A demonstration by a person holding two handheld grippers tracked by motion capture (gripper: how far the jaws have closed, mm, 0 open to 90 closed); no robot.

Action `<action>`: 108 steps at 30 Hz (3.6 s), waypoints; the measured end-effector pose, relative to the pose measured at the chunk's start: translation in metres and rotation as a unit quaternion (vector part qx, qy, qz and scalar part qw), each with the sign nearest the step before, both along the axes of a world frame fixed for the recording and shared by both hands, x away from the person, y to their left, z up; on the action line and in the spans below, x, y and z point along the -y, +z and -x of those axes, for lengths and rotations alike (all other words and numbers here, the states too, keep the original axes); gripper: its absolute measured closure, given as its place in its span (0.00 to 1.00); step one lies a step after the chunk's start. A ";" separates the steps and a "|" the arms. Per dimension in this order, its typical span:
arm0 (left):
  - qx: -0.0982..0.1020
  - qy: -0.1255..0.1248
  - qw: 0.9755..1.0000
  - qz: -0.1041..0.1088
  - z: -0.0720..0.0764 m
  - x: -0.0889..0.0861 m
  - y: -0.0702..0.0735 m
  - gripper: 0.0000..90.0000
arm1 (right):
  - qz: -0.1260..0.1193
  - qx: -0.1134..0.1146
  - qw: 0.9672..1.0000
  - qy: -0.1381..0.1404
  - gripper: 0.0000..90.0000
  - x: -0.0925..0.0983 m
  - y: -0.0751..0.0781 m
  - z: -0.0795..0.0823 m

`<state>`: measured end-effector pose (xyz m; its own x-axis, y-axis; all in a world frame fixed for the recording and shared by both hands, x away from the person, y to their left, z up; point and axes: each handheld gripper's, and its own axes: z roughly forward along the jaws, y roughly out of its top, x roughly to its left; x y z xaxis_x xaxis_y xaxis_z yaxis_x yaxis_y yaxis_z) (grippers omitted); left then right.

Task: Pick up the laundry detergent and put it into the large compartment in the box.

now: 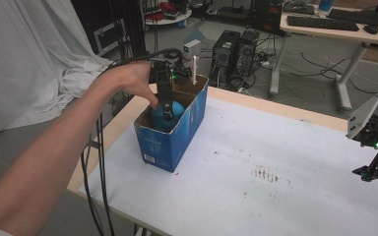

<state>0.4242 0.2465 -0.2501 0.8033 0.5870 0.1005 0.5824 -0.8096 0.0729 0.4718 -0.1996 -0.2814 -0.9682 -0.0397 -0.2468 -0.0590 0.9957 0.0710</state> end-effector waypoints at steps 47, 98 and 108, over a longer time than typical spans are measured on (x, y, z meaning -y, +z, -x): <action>0.046 -0.183 0.982 0.011 0.009 0.161 0.037 0.19 | -0.006 0.005 1.000 0.000 0.13 -0.005 0.004 0.005; 0.014 -0.218 0.976 -0.002 0.020 0.211 -0.058 0.19 | -0.009 0.003 1.000 0.000 0.13 -0.011 0.004 0.007; 0.001 -0.224 0.975 0.001 0.022 0.210 -0.053 0.19 | -0.009 0.004 1.000 0.003 0.13 -0.011 0.005 0.009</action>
<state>0.4027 0.0367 -0.3033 0.9788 0.1775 0.1018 0.1704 -0.9825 0.0751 0.4631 -0.1887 -0.2762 -0.9659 -0.0420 -0.2554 -0.0665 0.9939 0.0879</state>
